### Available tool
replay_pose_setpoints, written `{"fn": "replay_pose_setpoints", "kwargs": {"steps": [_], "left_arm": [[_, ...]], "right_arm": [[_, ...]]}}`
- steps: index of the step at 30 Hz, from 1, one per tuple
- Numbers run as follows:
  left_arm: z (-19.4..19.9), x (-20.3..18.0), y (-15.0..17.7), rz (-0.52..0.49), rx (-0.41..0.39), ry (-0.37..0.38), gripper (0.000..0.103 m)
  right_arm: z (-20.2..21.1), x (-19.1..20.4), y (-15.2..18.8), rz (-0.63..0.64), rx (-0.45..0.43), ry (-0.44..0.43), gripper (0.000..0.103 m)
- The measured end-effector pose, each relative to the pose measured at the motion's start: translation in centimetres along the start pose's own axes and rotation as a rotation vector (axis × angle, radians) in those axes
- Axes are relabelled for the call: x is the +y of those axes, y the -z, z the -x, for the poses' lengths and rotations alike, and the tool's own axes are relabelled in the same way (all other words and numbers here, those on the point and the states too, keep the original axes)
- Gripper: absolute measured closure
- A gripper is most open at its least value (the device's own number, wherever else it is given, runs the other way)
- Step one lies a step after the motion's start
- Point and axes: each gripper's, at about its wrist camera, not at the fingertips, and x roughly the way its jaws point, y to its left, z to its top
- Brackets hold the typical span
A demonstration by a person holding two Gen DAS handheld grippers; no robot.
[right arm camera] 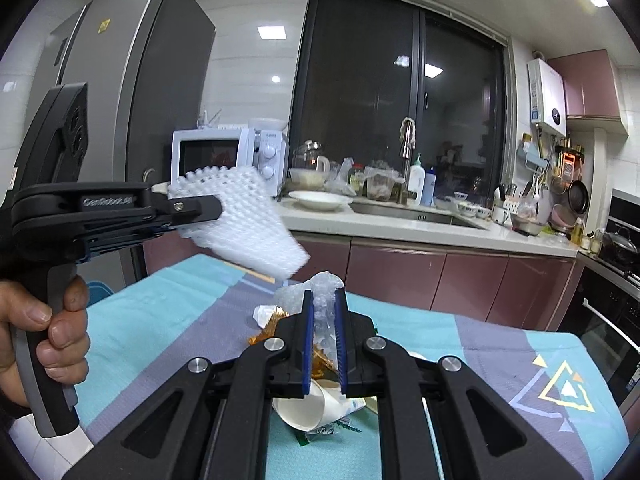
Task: Collect trash
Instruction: 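Carry the foam net with both tools over to the teal bin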
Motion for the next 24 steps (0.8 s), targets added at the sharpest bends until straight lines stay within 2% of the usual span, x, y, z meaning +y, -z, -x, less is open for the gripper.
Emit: {"fn": "replay_pose_setpoints", "kwargs": {"steps": [13,24], "left_arm": [[11.1,2.0,-1.2,0.001,-0.122,-0.098,0.092],[22.7,4.0,-0.9,-0.033,-0.238,-0.256,0.092]], "right_arm": [[2.2,2.5,-2.3,0.032,-0.088,-0.021,0.095],[2.7,7.8,-4.6,0.060,-0.172,-0.126,0.095]]}}
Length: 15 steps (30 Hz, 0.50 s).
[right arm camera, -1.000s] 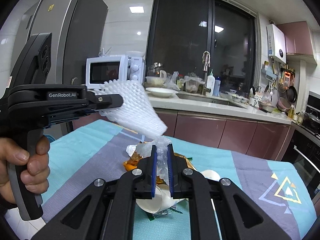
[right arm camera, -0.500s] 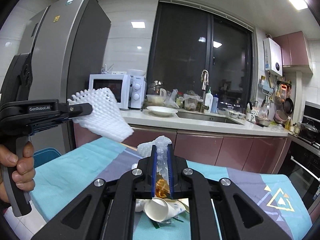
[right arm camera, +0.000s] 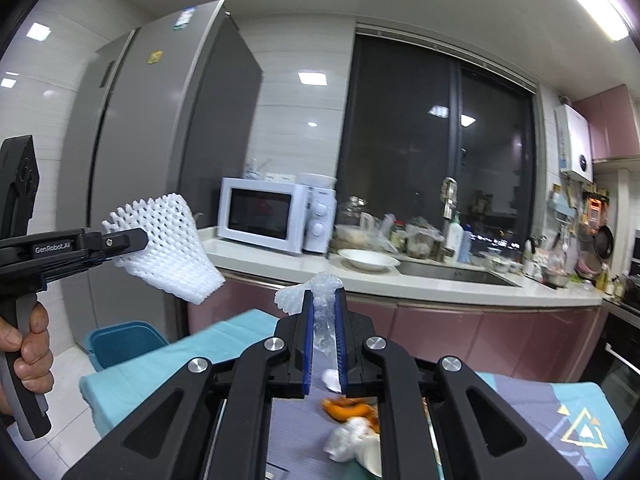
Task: Collect trash
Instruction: 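Carry the foam net with both tools over to the teal bin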
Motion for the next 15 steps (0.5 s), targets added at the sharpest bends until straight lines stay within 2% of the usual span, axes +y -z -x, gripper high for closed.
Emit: {"fn": "replay_pose_setpoints", "kwargs": {"steps": [9,15], "left_arm": [[6.8,4.7,-1.2,-0.077,-0.051,-0.174,0.092],[8.2,9.6,-1.4,-0.070,-0.031,-0.295,0.092]], "right_arm": [[-2.4,5.2,-1.0,0.005,-0.014,-0.129,0.095],[-5.6,9.2,-1.4,0.011,0.001,-0.243,0.095]]}}
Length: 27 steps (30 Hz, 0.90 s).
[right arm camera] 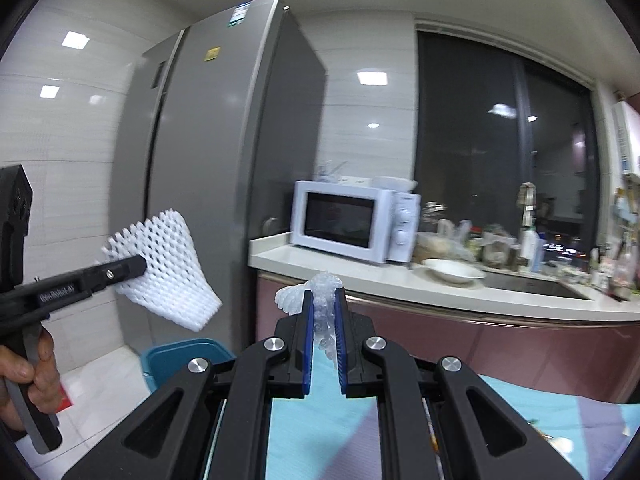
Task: Collect trash
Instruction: 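Carry the foam net with both tools over to the teal bin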
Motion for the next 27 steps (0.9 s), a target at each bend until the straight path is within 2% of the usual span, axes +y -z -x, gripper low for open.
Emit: {"fn": "replay_pose_setpoints", "kwargs": {"steps": [7,12,19,27], "left_arm": [[-3.0,6.0,1.1,0.004,0.076,-0.131,0.092],[-5.1,9.5,2.1,0.019,0.130,-0.197,0.092],[-8.5,12.5,4.2,0.033,0.207,-0.261,0.092],[-13.3,14.6,7.4,0.027,0.320,-0.318,0.092]], "right_arm": [[-6.6,3.9,0.5,-0.008,0.083,-0.148,0.095],[-10.7,5.8,1.1,-0.018,0.143,-0.215,0.095],[-15.4,7.9,1.6,-0.052,0.220,-0.304,0.095],[-20.9,10.6,3.7,-0.078,0.356,-0.374,0.095]]}}
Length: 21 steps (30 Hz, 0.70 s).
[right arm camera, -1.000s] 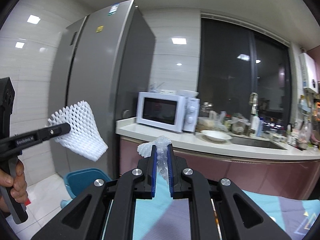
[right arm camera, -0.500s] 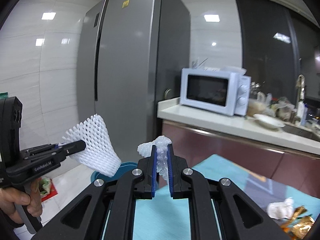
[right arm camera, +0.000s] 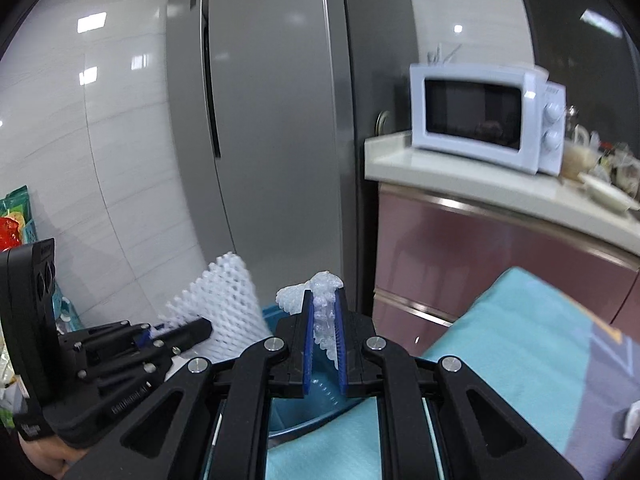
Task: Collect trash
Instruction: 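Carry the foam net with both tools over to the teal bin, then open both tools to drop the foam net into the teal bin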
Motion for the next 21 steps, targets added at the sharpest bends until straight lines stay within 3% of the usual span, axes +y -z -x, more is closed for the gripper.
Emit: {"fn": "replay_pose_setpoints", "kwargs": {"steps": [10,18,19,21], "left_arm": [[-7.6,0.2,1.6,-0.040,0.135,-0.067,0.092],[-11.6,0.4,2.3,-0.046,0.223,-0.082,0.092],[-11.8,0.4,2.3,-0.046,0.226,-0.086,0.091],[-12.6,0.3,2.3,-0.041,0.237,-0.088,0.090]], "right_arm": [[-9.1,0.0,1.7,-0.017,0.251,-0.028,0.095],[-13.1,0.3,2.5,-0.025,0.407,-0.046,0.094],[-13.7,0.4,2.6,-0.021,0.435,-0.048,0.092],[-14.1,0.6,2.6,-0.015,0.450,-0.032,0.072]]}}
